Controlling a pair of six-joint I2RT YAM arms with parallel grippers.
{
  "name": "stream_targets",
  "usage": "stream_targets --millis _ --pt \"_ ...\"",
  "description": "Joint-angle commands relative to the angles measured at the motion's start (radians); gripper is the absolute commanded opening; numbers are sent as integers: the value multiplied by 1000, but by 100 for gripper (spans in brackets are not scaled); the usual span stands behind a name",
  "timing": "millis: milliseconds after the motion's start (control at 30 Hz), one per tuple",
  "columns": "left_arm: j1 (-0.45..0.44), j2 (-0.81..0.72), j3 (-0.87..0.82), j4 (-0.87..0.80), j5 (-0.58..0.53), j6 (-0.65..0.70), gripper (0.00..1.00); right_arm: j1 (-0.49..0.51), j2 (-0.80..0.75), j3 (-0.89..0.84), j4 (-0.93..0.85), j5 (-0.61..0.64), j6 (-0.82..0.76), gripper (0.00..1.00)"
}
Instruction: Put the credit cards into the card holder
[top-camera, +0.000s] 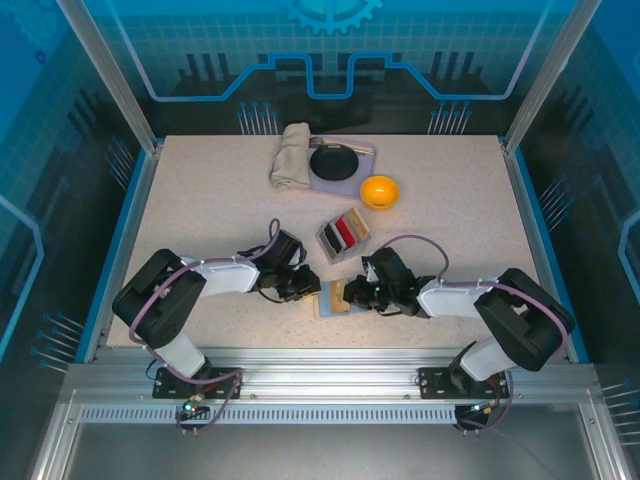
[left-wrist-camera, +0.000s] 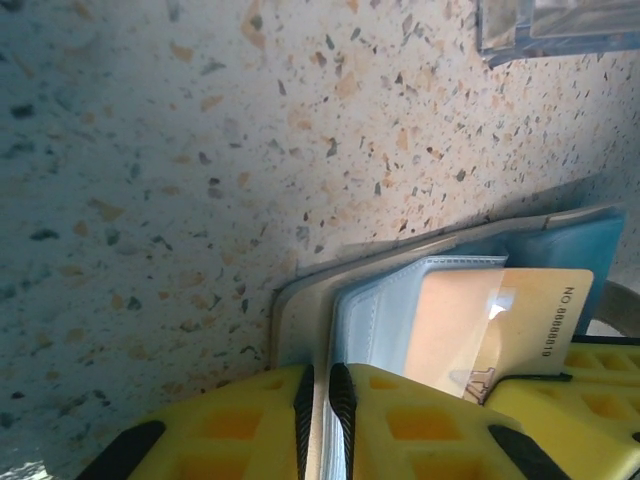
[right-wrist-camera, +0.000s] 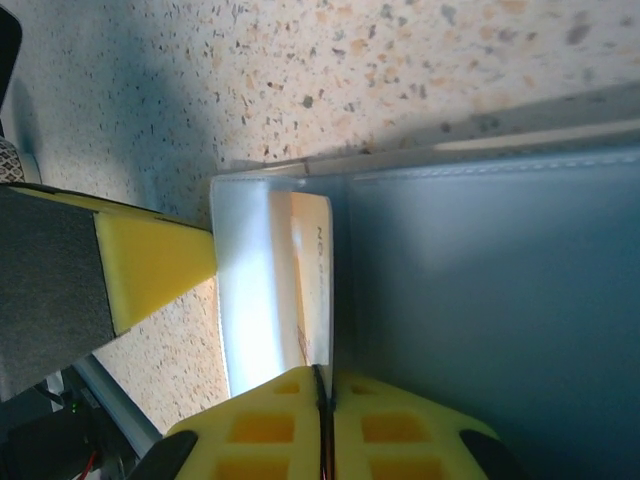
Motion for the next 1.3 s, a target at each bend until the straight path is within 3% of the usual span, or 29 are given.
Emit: stream_targets --millis 0,200,300,433,533,733,867,1067,1267 --pt "-6 10 -30 -20 -5 -16 20 44 81 40 -12 26 33 10" --pt "-5 4 -31 -32 -17 -12 20 55 88 83 -91 34 7 16" --pt "-5 4 -25 -40 -21 -6 20 48 30 102 -212 71 -51 28" --pt "-6 6 -23 -43 -23 -2 20 33 -3 129 -324 89 -107 36" --pt "-7 9 -21 -40 -19 -2 20 28 10 151 -367 94 -129 35" --pt "-6 5 -20 -37 -13 -2 20 30 85 180 -308 26 -136 16" --pt "-7 5 -18 -35 -10 -2 20 33 125 202 -260 -22 -138 12" --pt "-5 -5 -22 -39 -23 -4 20 34 106 229 -264 -42 -158 13" --pt "-6 -63 -14 -93 -82 -1 24 7 -61 289 -527 107 -277 26"
